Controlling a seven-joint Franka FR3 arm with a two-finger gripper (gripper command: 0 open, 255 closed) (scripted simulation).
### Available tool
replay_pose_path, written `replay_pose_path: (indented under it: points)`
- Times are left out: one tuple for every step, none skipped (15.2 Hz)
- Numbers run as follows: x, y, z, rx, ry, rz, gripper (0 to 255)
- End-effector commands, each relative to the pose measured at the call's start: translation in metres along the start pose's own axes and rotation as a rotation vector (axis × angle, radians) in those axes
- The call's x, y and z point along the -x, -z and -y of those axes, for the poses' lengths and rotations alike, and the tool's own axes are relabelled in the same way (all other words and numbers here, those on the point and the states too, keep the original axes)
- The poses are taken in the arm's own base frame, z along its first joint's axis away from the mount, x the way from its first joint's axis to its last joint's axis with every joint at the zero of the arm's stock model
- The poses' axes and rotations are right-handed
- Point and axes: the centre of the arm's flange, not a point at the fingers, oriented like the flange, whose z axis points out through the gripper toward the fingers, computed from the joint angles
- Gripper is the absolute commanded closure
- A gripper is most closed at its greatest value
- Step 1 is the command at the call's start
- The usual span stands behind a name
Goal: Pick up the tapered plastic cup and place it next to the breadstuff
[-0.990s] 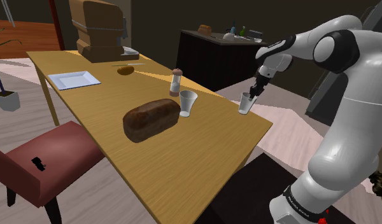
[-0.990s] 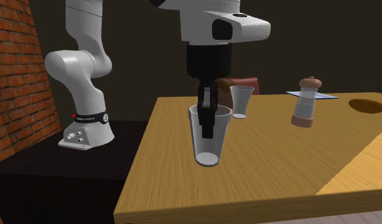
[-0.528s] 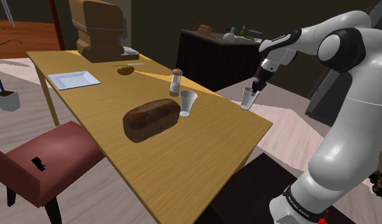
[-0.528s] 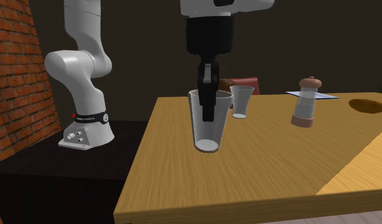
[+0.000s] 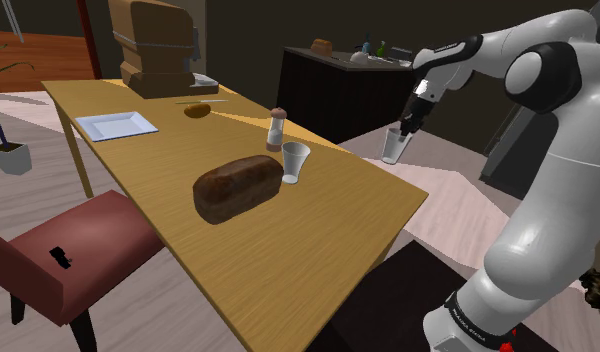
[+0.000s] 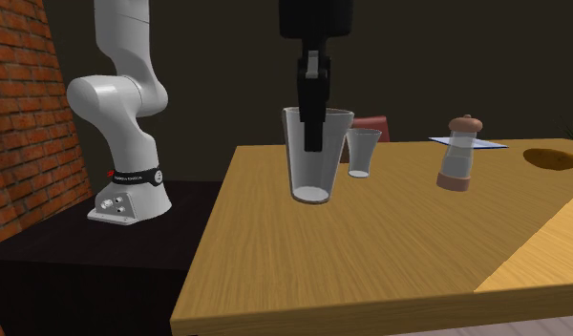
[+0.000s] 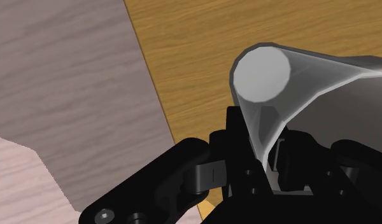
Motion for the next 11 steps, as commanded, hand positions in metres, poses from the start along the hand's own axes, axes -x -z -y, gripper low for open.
replay_pose_path:
  points:
    - [0.000, 0.011, 0.003, 0.000, 0.000, 0.000, 255]
    - [0.000, 0.016, 0.004, 0.000, 0.000, 0.000, 255]
    - [0.000, 0.021, 0.004, 0.000, 0.000, 0.000, 255]
    - [0.000, 0.026, 0.005, 0.000, 0.000, 0.000, 255]
    - [-0.001, 0.031, 0.006, 0.000, 0.000, 0.000, 255]
    - [-0.001, 0.037, 0.007, 0.000, 0.000, 0.000, 255]
    - [-0.001, 0.042, 0.007, 0.000, 0.000, 0.000, 255]
    - [-0.001, 0.047, 0.008, 0.000, 0.000, 0.000, 255]
    - [-0.001, 0.052, 0.009, 0.000, 0.000, 0.000, 255]
    - [-0.001, 0.058, 0.010, 0.000, 0.000, 0.000, 255]
    - [-0.001, 0.063, 0.011, 0.000, 0.000, 0.000, 255]
